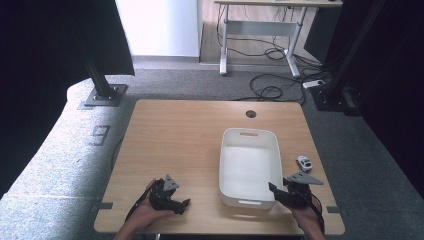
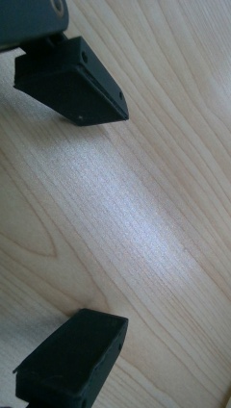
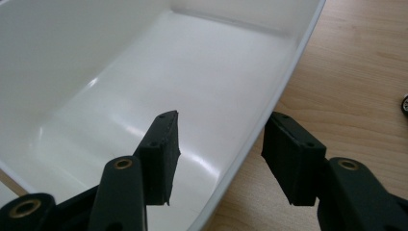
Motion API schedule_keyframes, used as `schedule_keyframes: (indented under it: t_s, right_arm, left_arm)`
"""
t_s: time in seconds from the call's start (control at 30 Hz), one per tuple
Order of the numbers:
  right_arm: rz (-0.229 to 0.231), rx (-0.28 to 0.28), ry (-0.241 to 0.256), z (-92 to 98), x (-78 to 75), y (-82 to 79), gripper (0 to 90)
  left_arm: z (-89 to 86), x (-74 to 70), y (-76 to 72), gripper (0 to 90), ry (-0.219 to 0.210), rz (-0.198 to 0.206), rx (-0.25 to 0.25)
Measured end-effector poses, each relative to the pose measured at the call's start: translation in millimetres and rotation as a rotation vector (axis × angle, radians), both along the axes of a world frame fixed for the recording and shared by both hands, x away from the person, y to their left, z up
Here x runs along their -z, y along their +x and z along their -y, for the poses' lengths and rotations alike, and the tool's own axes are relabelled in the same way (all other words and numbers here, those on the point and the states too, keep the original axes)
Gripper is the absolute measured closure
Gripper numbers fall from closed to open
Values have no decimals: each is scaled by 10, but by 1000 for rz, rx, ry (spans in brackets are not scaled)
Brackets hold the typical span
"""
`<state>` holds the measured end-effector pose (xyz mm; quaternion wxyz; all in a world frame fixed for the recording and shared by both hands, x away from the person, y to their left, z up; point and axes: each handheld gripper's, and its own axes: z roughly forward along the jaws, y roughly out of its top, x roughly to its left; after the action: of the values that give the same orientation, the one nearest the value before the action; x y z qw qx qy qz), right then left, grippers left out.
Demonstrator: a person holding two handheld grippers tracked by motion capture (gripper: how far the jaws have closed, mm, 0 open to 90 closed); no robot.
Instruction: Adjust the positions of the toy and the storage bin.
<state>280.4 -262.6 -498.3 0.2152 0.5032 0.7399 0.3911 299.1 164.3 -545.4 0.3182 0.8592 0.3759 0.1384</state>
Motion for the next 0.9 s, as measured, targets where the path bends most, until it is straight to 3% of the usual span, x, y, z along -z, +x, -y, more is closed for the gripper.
schedule_keyframes:
  t_s: [0.9]
  right_arm:
    - [-6, 9, -1, -151, 37, 14, 447]
  left_arm:
    - [4, 2, -2, 55, 1, 0, 2]
